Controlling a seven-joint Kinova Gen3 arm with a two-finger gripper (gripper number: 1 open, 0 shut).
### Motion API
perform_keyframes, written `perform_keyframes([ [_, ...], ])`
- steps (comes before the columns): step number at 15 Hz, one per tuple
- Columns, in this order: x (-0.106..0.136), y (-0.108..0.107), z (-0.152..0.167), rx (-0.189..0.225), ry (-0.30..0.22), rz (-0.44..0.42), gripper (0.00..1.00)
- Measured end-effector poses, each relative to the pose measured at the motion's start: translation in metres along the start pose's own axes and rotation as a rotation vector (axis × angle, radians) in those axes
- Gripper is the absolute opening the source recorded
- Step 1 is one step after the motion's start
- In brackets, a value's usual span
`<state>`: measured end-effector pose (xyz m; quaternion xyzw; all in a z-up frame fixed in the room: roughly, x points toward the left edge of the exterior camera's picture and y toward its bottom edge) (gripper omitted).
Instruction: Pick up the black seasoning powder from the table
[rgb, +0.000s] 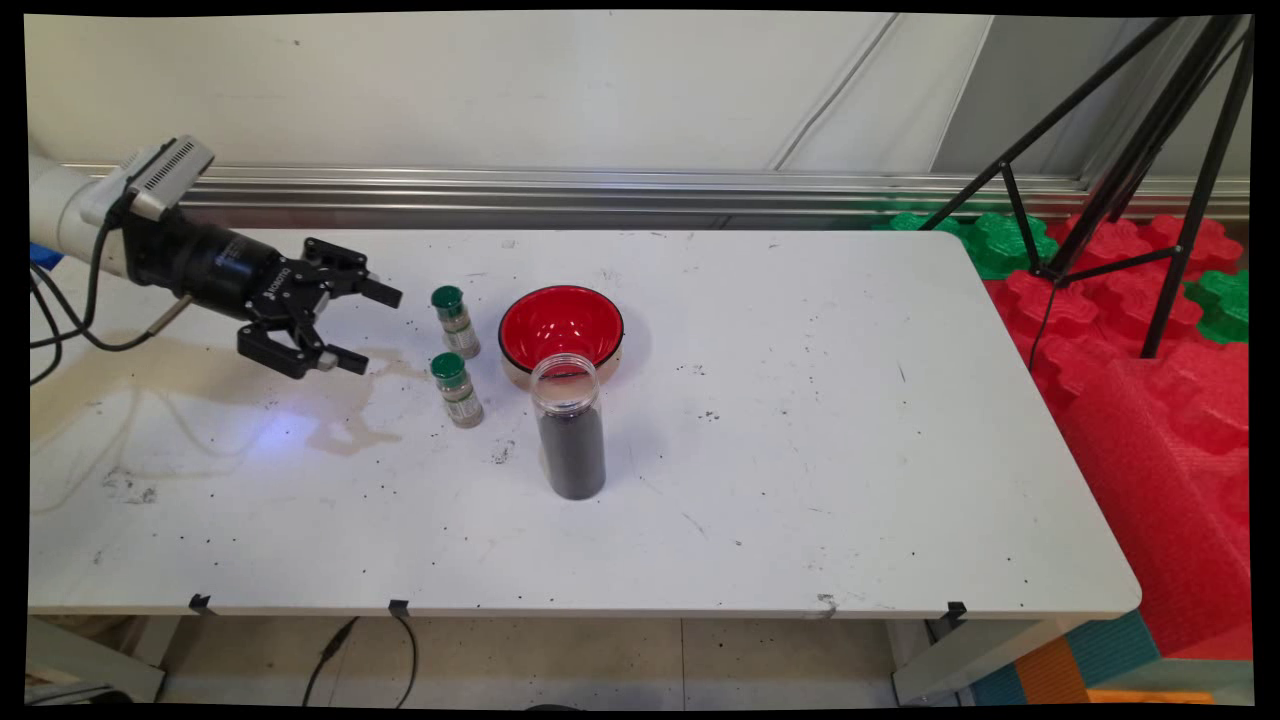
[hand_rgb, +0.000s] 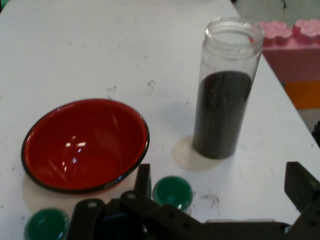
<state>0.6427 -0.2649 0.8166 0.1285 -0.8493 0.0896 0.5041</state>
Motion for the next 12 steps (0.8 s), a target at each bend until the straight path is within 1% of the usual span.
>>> perform_keyframes([
  [6, 0.002, 0.004, 0.027, -0.036, 0.068, 0.008, 1.0],
  [9, 0.003, 0.006, 0.043, -0.056, 0.094, 0.009, 1.0],
  [12, 0.002, 0.009, 0.056, -0.071, 0.108, 0.012, 1.0],
])
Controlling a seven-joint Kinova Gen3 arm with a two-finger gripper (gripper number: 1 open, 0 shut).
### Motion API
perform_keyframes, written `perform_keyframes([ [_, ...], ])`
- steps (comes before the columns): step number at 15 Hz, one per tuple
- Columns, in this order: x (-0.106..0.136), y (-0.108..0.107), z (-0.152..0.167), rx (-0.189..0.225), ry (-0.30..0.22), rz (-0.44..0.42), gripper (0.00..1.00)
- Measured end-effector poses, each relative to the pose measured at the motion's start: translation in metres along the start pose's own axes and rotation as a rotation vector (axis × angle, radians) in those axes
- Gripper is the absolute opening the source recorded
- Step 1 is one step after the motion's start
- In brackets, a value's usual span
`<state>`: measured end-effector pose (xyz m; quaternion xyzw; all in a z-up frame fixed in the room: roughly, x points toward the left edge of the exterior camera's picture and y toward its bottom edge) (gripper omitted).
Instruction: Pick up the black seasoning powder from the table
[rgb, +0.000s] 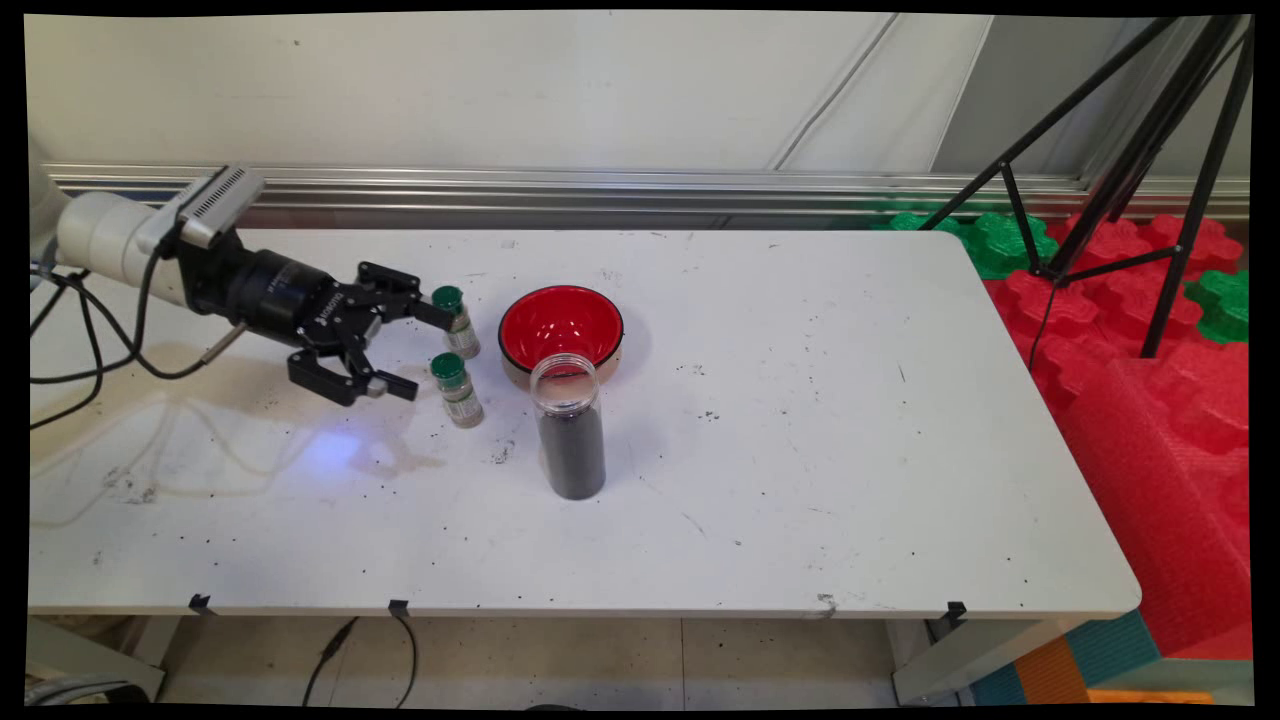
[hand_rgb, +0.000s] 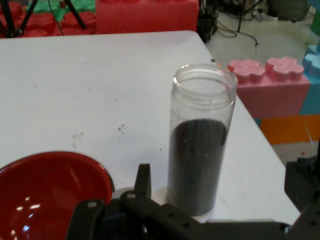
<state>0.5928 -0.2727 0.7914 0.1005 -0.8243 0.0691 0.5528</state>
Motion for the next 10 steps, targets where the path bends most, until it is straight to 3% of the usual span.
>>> perform_keyframes([
  [10, -0.014, 0.002, 0.058, -0.046, 0.03, 0.014, 1.0],
])
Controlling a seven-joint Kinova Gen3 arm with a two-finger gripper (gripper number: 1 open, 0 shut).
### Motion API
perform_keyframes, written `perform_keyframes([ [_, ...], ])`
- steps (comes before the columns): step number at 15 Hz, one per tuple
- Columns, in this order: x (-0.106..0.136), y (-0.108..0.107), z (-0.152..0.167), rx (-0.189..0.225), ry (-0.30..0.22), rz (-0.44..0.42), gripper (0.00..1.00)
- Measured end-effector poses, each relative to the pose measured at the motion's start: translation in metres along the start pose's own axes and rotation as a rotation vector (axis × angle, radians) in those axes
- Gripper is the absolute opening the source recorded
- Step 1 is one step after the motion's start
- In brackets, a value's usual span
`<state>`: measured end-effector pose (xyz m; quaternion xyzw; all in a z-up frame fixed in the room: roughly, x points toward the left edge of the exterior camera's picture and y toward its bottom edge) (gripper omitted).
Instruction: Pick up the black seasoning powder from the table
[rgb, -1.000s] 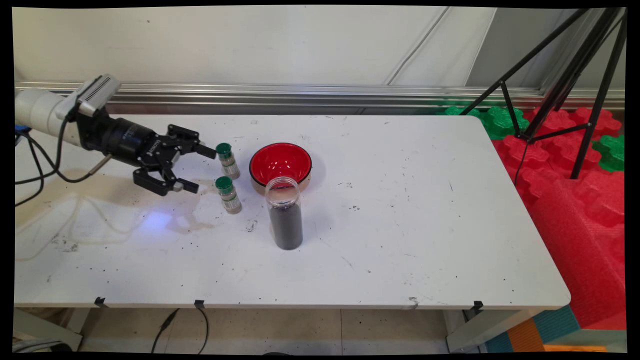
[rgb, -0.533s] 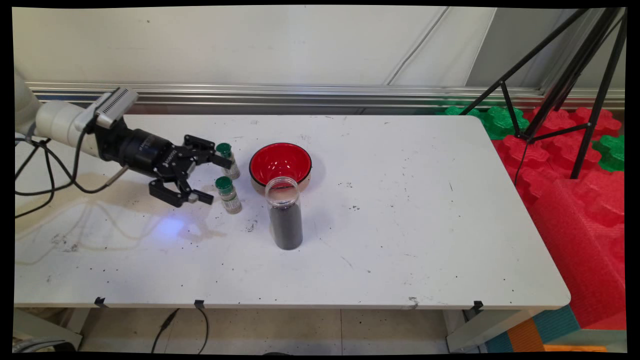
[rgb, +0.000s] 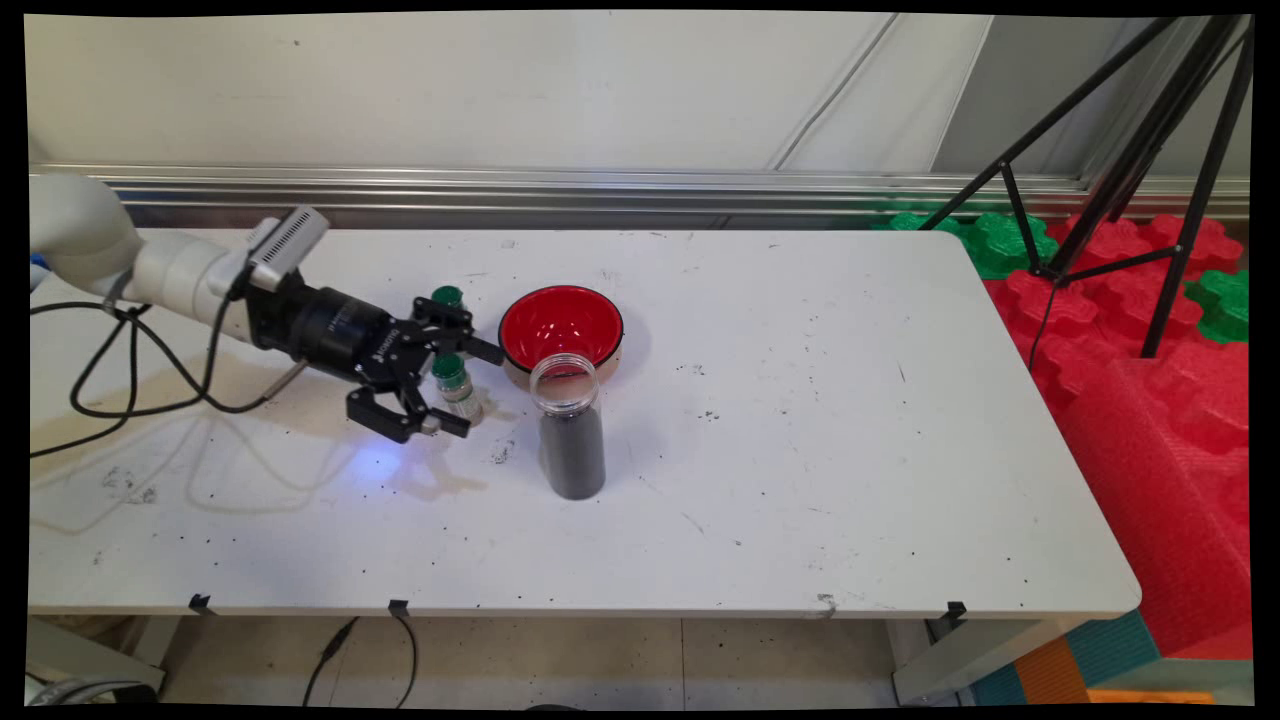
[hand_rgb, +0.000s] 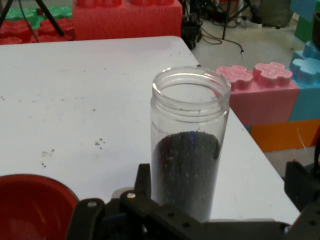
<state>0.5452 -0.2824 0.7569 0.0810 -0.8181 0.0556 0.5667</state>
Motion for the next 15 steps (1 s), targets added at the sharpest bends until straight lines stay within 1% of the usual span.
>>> perform_keyframes([
  [9, -0.004, -0.013, 0.044, 0.002, 0.01, 0.006, 1.0],
  [15, -0.005, -0.021, 0.068, -0.014, 0.005, 0.003, 1.0],
])
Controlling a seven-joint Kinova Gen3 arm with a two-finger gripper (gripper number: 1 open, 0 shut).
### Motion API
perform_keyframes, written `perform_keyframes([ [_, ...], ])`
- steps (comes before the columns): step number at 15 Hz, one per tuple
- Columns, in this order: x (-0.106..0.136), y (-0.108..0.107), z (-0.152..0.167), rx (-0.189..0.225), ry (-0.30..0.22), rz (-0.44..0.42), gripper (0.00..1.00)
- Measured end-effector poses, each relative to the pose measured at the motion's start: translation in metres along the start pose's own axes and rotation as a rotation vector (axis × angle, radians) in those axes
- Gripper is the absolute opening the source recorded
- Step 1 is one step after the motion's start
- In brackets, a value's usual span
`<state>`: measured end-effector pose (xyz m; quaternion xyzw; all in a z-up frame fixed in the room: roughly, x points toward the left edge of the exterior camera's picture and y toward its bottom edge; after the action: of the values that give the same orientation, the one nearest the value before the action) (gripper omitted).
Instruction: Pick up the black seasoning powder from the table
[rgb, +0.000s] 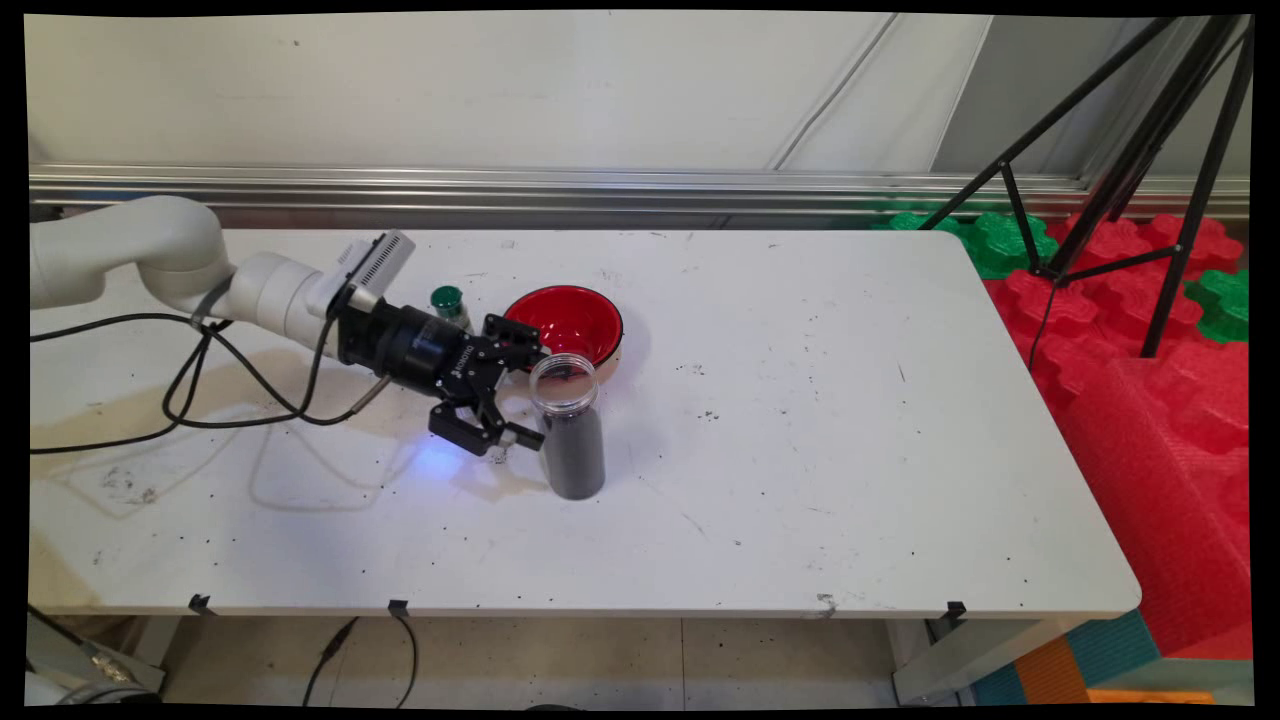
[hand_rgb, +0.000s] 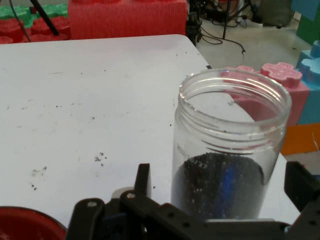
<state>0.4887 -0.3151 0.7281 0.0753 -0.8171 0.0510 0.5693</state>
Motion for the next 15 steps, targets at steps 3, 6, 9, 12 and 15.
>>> perform_keyframes([
  [3, -0.001, -0.002, 0.007, -0.008, -0.005, 0.001, 1.0],
  [6, -0.002, -0.005, 0.013, -0.014, -0.011, 0.001, 1.0],
  [9, -0.002, -0.007, 0.017, -0.018, -0.014, 0.0, 1.0],
  [12, -0.002, -0.009, 0.02, -0.023, -0.016, 0.0, 1.0],
  [15, -0.002, -0.01, 0.022, -0.029, -0.017, -0.001, 0.0],
])
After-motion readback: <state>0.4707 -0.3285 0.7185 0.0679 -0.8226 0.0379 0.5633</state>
